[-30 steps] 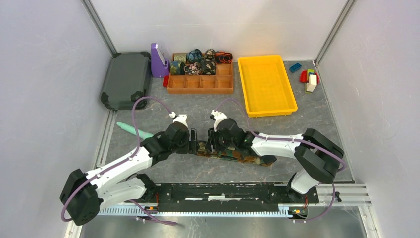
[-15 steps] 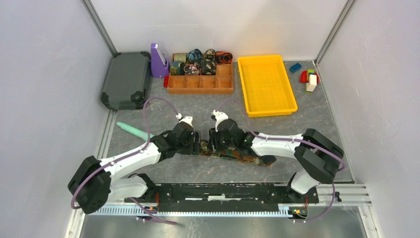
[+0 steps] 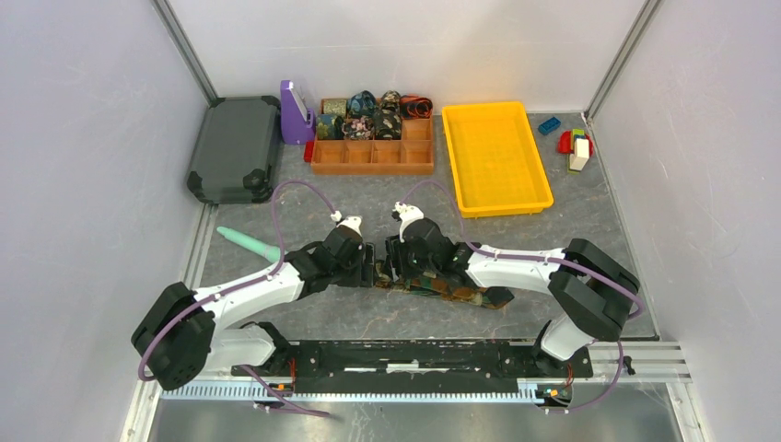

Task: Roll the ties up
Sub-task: Roll the tie at the center of the board.

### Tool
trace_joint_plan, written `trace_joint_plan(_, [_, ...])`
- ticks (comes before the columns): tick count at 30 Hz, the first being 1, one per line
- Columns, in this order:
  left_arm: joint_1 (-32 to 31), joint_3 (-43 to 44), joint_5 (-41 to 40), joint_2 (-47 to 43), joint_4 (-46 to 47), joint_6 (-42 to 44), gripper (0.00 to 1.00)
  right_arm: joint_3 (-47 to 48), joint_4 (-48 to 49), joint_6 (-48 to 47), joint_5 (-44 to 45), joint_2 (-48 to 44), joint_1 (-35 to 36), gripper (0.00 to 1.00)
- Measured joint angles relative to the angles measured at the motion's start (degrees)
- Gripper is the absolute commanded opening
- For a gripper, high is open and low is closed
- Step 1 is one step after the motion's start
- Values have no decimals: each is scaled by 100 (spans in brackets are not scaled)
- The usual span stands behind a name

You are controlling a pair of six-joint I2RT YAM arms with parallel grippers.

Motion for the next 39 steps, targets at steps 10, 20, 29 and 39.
trace_joint_plan(10, [0, 0, 11, 7, 26, 0, 74, 0, 0, -59, 306, 68, 0, 42])
trace_joint_plan(20, [0, 0, 20, -7, 22, 0, 75, -17, 20, -61, 321, 118, 0, 43])
trace_joint_plan(29, [0, 9, -7, -216, 17, 0, 75, -136, 136, -61, 313, 118, 0, 53])
trace_joint_plan(39, [0, 9, 11, 50, 184, -2, 74, -140, 142, -61, 278, 35, 0, 55])
